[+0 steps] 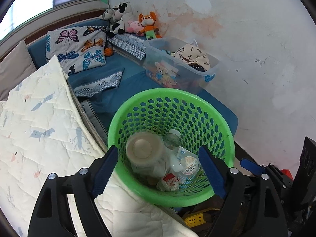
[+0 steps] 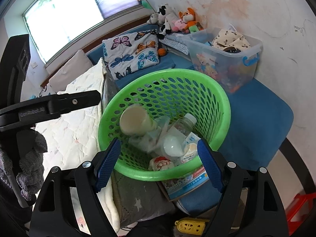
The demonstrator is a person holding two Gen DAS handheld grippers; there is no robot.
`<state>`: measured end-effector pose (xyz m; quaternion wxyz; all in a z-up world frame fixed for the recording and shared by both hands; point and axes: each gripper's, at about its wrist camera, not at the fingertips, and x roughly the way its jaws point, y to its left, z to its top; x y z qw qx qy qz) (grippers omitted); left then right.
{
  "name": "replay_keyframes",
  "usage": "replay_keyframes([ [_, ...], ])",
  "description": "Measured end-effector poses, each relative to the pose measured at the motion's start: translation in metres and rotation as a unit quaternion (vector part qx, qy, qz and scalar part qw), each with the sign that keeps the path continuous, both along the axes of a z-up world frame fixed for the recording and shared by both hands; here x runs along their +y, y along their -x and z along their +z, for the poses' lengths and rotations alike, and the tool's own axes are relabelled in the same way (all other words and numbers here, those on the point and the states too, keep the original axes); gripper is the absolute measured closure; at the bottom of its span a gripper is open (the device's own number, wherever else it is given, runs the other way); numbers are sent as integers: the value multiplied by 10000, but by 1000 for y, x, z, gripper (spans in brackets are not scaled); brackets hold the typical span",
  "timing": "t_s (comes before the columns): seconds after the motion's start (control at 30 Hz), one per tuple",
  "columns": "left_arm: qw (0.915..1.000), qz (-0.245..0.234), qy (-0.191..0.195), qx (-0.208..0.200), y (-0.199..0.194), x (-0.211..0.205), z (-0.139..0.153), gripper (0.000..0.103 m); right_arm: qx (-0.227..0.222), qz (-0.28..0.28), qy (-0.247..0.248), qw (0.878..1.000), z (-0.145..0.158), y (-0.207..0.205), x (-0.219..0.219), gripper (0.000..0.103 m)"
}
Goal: Collect trash
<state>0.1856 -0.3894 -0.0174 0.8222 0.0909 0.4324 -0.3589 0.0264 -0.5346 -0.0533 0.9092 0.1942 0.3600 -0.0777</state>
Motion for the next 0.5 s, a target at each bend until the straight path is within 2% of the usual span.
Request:
replay_keyframes([
  [0.27,9993,265,58,-261,11,42,14,17,-67,160,120,9998,9,5,23,21],
  [0.5,9971,589,137,-460,23,92,27,13,-133,353,429,9984,19,10,51,18],
])
